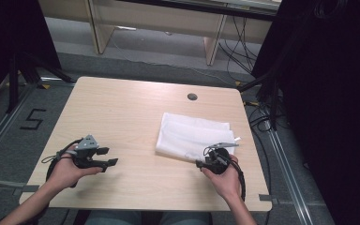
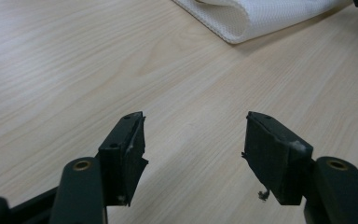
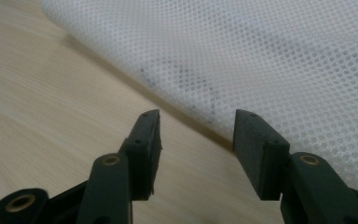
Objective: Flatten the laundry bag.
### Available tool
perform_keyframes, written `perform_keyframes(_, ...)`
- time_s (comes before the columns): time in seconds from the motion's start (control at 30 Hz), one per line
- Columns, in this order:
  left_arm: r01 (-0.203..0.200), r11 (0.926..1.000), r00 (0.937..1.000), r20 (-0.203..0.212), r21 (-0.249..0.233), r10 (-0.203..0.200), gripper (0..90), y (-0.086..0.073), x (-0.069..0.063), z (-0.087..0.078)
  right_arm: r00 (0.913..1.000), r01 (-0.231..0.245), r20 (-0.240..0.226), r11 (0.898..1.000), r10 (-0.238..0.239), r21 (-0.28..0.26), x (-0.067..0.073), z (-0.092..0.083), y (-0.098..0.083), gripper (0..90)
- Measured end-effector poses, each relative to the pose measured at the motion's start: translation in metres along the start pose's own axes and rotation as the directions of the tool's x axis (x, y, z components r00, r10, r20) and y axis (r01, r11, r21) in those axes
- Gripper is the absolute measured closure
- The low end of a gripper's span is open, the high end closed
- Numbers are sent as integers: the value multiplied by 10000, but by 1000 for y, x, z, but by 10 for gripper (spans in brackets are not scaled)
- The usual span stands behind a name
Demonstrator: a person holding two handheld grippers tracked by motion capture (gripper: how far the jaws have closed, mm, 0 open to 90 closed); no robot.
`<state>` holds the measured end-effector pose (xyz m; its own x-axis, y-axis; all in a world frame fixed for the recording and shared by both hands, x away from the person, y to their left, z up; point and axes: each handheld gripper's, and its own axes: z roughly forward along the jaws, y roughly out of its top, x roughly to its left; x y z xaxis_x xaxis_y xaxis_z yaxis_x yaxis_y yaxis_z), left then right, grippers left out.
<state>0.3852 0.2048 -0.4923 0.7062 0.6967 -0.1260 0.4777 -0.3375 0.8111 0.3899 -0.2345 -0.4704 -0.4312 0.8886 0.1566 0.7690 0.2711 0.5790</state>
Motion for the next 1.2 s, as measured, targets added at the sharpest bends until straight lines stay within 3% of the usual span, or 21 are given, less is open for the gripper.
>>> perform_keyframes(0.07, 115, 9999, 9998, 185, 82, -117, 395, 0, -3, 4, 10000, -4, -77, 10000, 3, -62, 1, 0, -1, 581)
perform_keyframes(0.1, 55, 9999, 9998, 210, 117, -57, 406, 0, -4, 5, 9994, 326, -87, 9993, -324, 181, 0, 0, -1, 606)
perform_keyframes(0.2, -207, 9998, 9994, 264, 59, 206, 418, 2, -5, 6, 9998, 185, -103, 9995, -183, 251, -1, -3, -1, 651)
perform_keyframes(0.23, -230, 9997, 9995, 209, -94, 232, 418, 3, -5, 5, 9983, 120, -562, 9999, -120, -1, -3, -3, -1, 682)
perform_keyframes(0.27, -230, 9997, 9995, 209, -94, 232, 418, 3, -5, 5, 9983, 120, -562, 9999, -120, -1, -3, -3, -1, 682)
perform_keyframes(0.3, 127, 9998, 9993, 351, -149, -122, 412, 3, -5, 5, 9983, -74, -585, 10000, 75, 15, -4, -5, -1, 703)
perform_keyframes(0.37, 277, 9990, 9990, 353, -345, -264, 401, 4, -3, 5, 9988, -190, -459, 9996, 180, -209, -4, -5, -1, 708)
perform_keyframes(0.4, 475, 9980, 9981, 408, -427, -457, 398, 5, -1, 6, 9994, -131, -327, 9974, 108, -708, -10, -6, 1, 710)
perform_keyframes(0.47, 548, 9972, 9977, 434, -518, -526, 399, 5, 0, 6, 9995, -132, -279, 9972, 111, -737, -11, -7, 2, 711)
perform_keyframes(0.53, 587, 9973, 9973, 464, -451, -566, 398, 5, 0, 5, 9980, 111, 622, 9964, -59, -836, -10, -12, 5, 748)
perform_keyframes(0.57, 534, 9972, 9976, 472, -516, -510, 399, 4, -1, 5, 9965, 520, 697, 9961, -471, -707, -13, -12, 5, 772)
perform_keyframes(0.7, 91, 9989, 9991, 426, -458, -72, 426, 5, -4, 5, 9956, 515, 803, 9981, -488, -327, -17, -7, 8, 872)
perform_keyframes(0.73, 87, 9993, 9986, 533, -361, -67, 430, 6, -5, 6, 9935, 544, 1022, 9978, -503, -376, -18, -5, 12, 883)
perform_keyframes(0.8, 39, 9991, 9987, 500, -423, -17, 430, 5, -6, 8, 9952, 429, 892, 9982, -390, -422, -19, -3, 15, 890)
perform_keyframes(0.87, 119, 9992, 9981, 612, -388, -95, 431, 5, -9, 10, 9924, 585, 1113, 9973, -534, -435, -19, -1, 22, 900)
perform_keyframes(0.9, -137, 9992, 9978, 647, -376, 161, 432, 5, -9, 11, 9916, 586, 1179, 9972, -528, -456, -18, 0, 24, 900)
perform_keyframes(0.97, -228, 9993, 9963, 822, -292, 252, 431, 5, -10, 11, 9901, 748, 1215, 9967, -707, -299, -15, 8, 36, 900)
perform_keyframes(1.13, -182, 9995, 9976, 664, -254, 199, 431, 3, -12, 10, 9888, 774, 1287, 9969, -751, -125, -10, 24, 55, 900)
perform_keyframes(1.2, -338, 9991, 9971, 679, -252, 355, 430, 3, -10, 10, 9872, 652, 1461, 9979, -642, -19, -4, 34, 67, 900)
